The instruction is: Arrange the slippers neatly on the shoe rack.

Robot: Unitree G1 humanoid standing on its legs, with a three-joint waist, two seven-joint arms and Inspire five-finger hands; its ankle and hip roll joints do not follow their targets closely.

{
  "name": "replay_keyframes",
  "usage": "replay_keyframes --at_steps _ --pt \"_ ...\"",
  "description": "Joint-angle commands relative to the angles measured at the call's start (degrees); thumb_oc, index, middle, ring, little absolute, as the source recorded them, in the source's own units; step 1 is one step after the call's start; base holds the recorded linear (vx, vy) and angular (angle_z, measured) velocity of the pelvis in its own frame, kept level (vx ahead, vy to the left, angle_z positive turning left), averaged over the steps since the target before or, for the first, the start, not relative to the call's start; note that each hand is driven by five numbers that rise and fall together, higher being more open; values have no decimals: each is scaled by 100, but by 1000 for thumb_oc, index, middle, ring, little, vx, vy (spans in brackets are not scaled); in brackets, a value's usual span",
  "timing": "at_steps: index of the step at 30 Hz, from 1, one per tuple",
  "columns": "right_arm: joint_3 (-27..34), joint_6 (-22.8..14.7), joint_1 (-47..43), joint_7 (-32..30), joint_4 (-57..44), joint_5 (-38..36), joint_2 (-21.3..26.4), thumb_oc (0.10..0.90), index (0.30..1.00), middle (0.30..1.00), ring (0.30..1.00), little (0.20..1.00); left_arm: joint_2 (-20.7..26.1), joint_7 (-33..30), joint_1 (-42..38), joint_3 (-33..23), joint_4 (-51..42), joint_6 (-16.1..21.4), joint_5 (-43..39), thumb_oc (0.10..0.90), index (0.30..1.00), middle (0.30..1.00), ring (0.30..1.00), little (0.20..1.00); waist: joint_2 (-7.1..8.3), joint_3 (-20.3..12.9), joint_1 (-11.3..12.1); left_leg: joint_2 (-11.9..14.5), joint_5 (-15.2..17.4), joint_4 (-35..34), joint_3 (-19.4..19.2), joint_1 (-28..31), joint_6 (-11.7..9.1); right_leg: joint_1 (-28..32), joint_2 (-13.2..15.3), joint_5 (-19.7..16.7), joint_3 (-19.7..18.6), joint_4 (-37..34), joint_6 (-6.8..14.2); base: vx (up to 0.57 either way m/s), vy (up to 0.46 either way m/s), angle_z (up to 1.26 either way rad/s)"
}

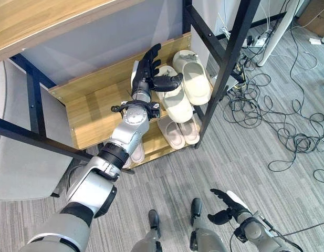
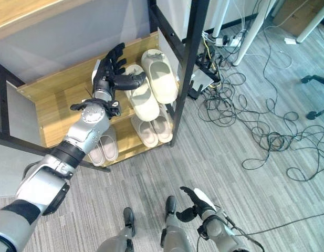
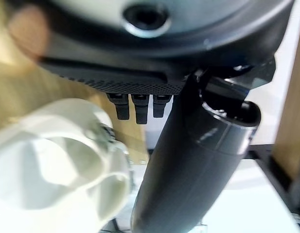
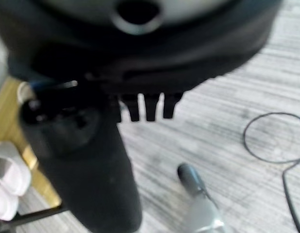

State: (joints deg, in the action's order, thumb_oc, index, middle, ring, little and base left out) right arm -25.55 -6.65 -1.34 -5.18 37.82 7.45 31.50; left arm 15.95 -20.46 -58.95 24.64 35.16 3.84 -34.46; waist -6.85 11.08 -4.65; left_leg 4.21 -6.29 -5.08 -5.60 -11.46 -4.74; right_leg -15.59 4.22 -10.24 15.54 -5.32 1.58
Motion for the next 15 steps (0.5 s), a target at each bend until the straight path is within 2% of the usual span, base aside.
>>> replay_keyframes --at_steps 1,2,4,7,8,13,15 --pt "130 -192 283 -3 -218 -106 160 800 900 900 900 900 149 84 -387 -113 -495 792 147 800 900 900 900 900 6 -294 193 -90 -122 8 246 -233 -184 158 159 949 141 484 473 -36 -7 -1" --pt "126 -193 287 -3 -218 -105 158 800 900 900 900 900 151 77 -370 -113 -514 784 153 800 900 900 900 900 8 -297 189 -90 -122 8 248 -230 -185 163 159 949 143 482 473 0 0 0" --pt "171 -187 335 22 -191 -89 81 800 900 900 900 900 246 198 219 -126 -1220 823 190 800 900 900 900 900 11 -322 277 -96 -126 8 278 -180 -194 258 177 951 203 460 470 -30 -5 16" --pt "216 -232 406 49 -20 -33 -58 800 900 900 900 900 598 572 1383 -11 -2396 664 809 800 900 900 900 900 33 -387 465 -101 -135 8 362 -75 -231 487 223 921 362 364 479 -80 4 28" --pt "231 -229 387 53 60 9 -112 800 900 900 900 900 643 811 1991 -11 -2859 629 872 800 900 900 900 900 60 -408 567 -127 -132 8 397 -56 -235 551 252 834 449 284 499 -128 13 31" --pt "244 -281 500 135 165 102 -222 800 900 900 900 900 724 1410 3319 -118 -3706 492 974 800 900 900 900 900 133 -585 704 -146 -62 8 321 108 -192 799 271 678 510 81 558 -47 5 23" --pt "223 -294 519 144 232 133 -282 800 900 900 900 900 709 1560 3607 -76 -3839 437 1109 800 900 900 900 900 155 -624 733 -137 -68 8 291 159 -190 865 265 691 510 66 561 0 0 0"
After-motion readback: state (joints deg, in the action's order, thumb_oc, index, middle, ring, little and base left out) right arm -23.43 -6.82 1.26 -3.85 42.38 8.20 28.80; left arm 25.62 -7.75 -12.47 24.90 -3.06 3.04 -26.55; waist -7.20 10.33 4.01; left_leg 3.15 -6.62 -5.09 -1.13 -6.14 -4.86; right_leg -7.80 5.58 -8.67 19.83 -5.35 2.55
